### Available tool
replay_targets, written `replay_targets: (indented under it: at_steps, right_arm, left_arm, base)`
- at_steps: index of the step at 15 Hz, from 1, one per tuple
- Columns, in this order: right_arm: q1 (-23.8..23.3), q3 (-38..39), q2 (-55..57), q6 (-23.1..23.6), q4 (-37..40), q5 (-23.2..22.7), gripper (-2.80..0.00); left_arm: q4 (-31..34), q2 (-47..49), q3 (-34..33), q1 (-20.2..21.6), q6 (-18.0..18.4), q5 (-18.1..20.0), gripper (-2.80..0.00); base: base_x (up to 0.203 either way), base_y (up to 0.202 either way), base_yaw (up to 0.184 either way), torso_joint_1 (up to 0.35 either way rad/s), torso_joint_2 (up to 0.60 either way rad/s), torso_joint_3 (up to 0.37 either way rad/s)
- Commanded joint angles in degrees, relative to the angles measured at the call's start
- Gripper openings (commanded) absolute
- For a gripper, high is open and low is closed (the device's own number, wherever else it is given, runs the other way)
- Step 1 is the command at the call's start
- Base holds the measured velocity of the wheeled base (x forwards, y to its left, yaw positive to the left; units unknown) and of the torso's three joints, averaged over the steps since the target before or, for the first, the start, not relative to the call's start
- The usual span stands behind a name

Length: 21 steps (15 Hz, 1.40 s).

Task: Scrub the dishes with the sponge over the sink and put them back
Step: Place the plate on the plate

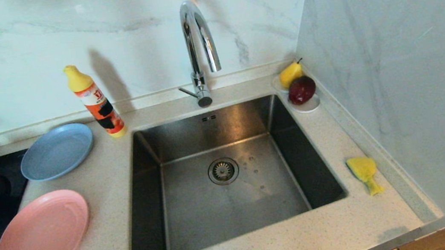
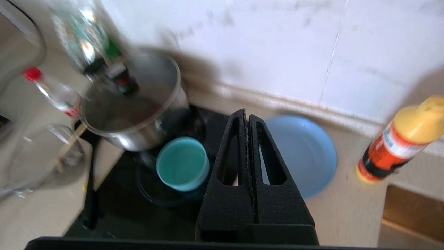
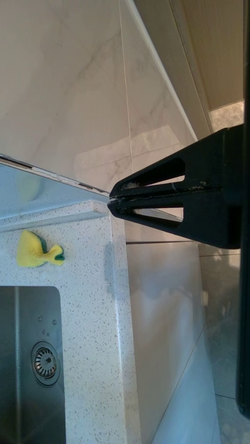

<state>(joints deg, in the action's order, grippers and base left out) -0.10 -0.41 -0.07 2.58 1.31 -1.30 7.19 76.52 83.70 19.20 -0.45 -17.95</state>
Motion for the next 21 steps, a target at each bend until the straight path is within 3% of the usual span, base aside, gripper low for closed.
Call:
replay_targets:
  at_steps: [1, 3, 5, 11, 16, 17, 21]
  right_arm:
    - [0.01, -0.02, 0.07, 0.05, 0.01, -0.02, -2.80]
    - [0.01, -0.02, 0.07, 0.05, 0.01, -0.02, -2.80]
    - [0.01, -0.02, 0.07, 0.05, 0.01, -0.02, -2.80]
    - [0.01, -0.02, 0.07, 0.05, 0.01, -0.02, -2.80]
    - [0.01, -0.02, 0.07, 0.05, 0.01, -0.02, -2.80]
    - [0.01, -0.02, 0.07, 0.05, 0.01, -0.02, -2.80]
    - [0.01, -0.02, 0.07, 0.05, 0.01, -0.02, -2.80]
  left_arm:
    - [3.19, 1.68, 0.17, 4.57, -1.82, 4.53, -2.80]
    - [5.58, 3.05, -0.03, 8.54, -4.38, 10.48, -2.80]
    - [5.89, 6.96, -0.29, 11.40, -5.40, 13.24, -2.80]
    - [5.94, 18.53, -0.90, 16.80, -10.48, 16.85, -2.80]
    - [8.35, 22.13, -1.09, 20.28, -13.19, 19.64, -2.80]
    - [8.90, 22.59, -1.08, 21.22, -13.53, 20.92, 0.00]
    - [9.81, 24.87, -0.96, 24.78, -14.92, 25.23, 0.00]
  base:
    - [0.000, 0.000, 0.000, 0.000, 0.00, 0.000]
    - [0.000, 0.000, 0.000, 0.000, 0.00, 0.000]
    - [0.000, 0.000, 0.000, 0.000, 0.00, 0.000]
    - [0.000, 0.000, 0.000, 0.000, 0.00, 0.000]
    - [0.000, 0.000, 0.000, 0.000, 0.00, 0.000]
    - [0.000, 0.000, 0.000, 0.000, 0.00, 0.000]
    - [0.000, 0.000, 0.000, 0.000, 0.00, 0.000]
